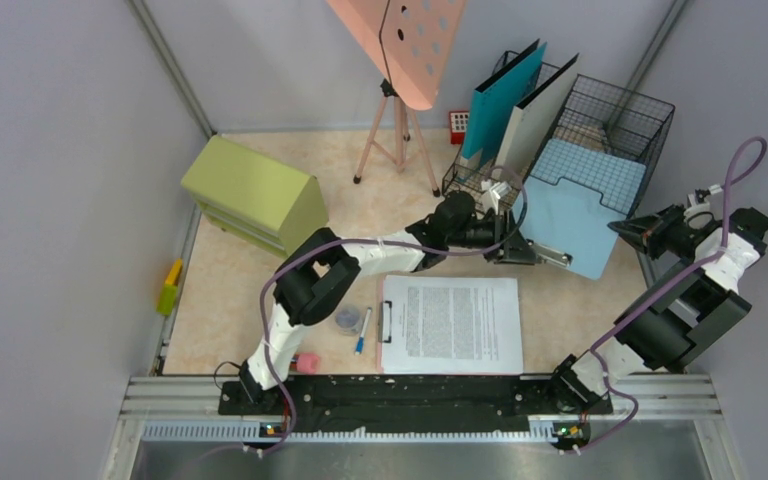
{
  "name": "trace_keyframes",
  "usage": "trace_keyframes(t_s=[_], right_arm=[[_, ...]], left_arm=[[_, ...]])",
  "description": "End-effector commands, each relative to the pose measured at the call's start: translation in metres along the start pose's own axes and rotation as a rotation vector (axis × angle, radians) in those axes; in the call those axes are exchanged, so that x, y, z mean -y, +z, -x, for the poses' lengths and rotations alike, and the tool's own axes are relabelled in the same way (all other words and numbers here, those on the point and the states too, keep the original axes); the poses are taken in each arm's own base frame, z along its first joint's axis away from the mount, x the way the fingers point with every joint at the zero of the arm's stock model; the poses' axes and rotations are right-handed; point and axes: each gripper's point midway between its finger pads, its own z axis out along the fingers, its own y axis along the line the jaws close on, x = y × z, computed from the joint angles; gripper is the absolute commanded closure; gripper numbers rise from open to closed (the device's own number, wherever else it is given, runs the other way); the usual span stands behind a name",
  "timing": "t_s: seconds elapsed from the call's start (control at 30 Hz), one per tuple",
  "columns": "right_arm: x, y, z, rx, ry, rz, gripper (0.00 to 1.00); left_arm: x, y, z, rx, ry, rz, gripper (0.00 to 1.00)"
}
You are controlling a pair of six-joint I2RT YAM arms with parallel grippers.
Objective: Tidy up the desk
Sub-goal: Place the folder in the storage box.
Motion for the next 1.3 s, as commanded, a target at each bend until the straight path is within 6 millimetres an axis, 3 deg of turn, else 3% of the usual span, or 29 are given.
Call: trace_keyframes(t_s=[0.0, 0.3, 0.5, 0.6, 0.77, 0.93, 1.17, 1.27], right_arm=[[-0.004, 0.002, 0.003, 0.005, -0.015, 0.031, 1.0], [-0.006, 0.002, 0.004, 0.004, -0.009, 0.04, 1.0], [-0.004, 0.003, 0.005, -0.003, -0.004, 0.041, 1.0], [-0.003, 0.004, 0.006, -0.005, -0.004, 0.042, 1.0], [0.001, 0.005, 0.006, -0.011, 0.011, 0.035, 1.0], [0.003, 0.006, 0.005, -0.014, 0.022, 0.035, 1.0], [0.005, 0.007, 0.004, -0.017, 0.024, 0.033, 1.0], [0.006, 0.008, 0.004, -0.021, 0.031, 0.036, 1.0]], left_arm=[[-0.002, 0.012, 0.016, 0.033, 0.037, 0.027, 0.59], [0.003, 0.015, 0.009, 0.0, 0.187, 0.11, 0.59], [0.009, -0.006, 0.017, -0.015, 0.379, 0.258, 0.55], [0.013, -0.021, 0.011, -0.055, 0.504, 0.342, 0.53], [0.02, -0.043, 0.012, -0.088, 0.897, 0.485, 0.44], [0.025, -0.043, 0.012, -0.144, 1.344, 0.538, 0.42], [0.014, -0.031, 0.005, -0.3, 1.674, 0.51, 0.4], [0.009, -0.03, 0.015, -0.31, 1.799, 0.536, 0.39]])
